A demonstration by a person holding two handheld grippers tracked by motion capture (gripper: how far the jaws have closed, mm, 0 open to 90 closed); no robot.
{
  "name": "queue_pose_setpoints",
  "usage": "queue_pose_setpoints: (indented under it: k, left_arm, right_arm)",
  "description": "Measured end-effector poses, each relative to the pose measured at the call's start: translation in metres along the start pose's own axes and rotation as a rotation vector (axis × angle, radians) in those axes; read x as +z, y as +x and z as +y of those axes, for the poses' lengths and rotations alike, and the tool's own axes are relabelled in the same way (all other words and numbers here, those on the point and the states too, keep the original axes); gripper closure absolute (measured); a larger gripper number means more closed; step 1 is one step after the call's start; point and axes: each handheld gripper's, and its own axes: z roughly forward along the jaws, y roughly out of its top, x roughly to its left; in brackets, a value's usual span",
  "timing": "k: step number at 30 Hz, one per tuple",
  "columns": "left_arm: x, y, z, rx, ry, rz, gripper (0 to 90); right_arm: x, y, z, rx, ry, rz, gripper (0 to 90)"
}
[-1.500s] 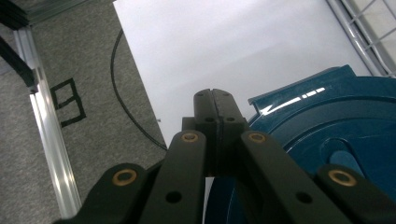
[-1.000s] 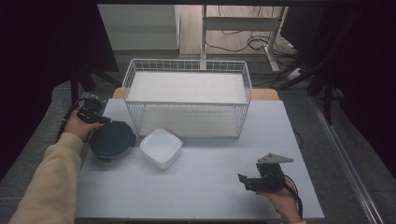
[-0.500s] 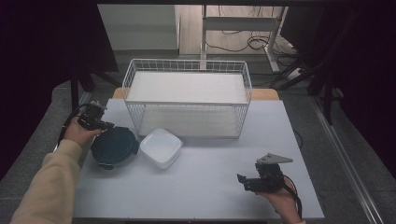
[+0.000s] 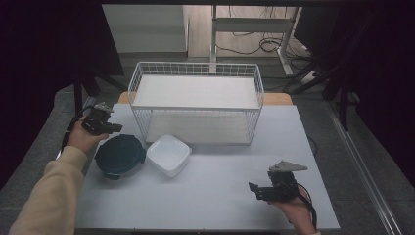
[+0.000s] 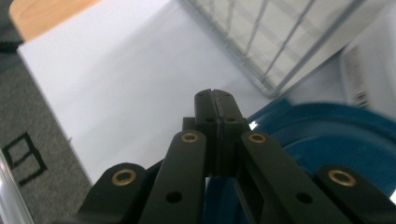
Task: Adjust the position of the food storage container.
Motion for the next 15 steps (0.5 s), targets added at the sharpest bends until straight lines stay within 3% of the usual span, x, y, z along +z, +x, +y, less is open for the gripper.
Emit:
queue_pose_setpoints:
  k: [2,5,8,11,15]
  left_arm:
    - [0.005,-0.008,0.01,0.018,0.012,0.009,90.0]
    - [0.013,-0.011,0.015,0.013,0.025,0.001,90.0]
    - [0.027,-0.017,0.02,0.03,0.073,-0.011,90.0]
    - [0.033,-0.018,0.02,0.04,0.115,-0.001,90.0]
    - [0.032,-0.013,0.017,0.023,0.11,-0.016,90.0]
  right_arm:
    - [0.0,0.001,0.0,-0.004,0.0,0.001,15.1]
    - [0.0,0.002,0.0,-0.005,0.001,0.002,15.1]
    - [0.0,0.002,0.0,-0.007,0.001,0.0,15.1]
    - [0.0,0.0,0.0,-0.005,-0.001,-0.001,15.1]
    - [-0.001,-0.001,-0.001,-0.002,0.001,-0.003,15.2]
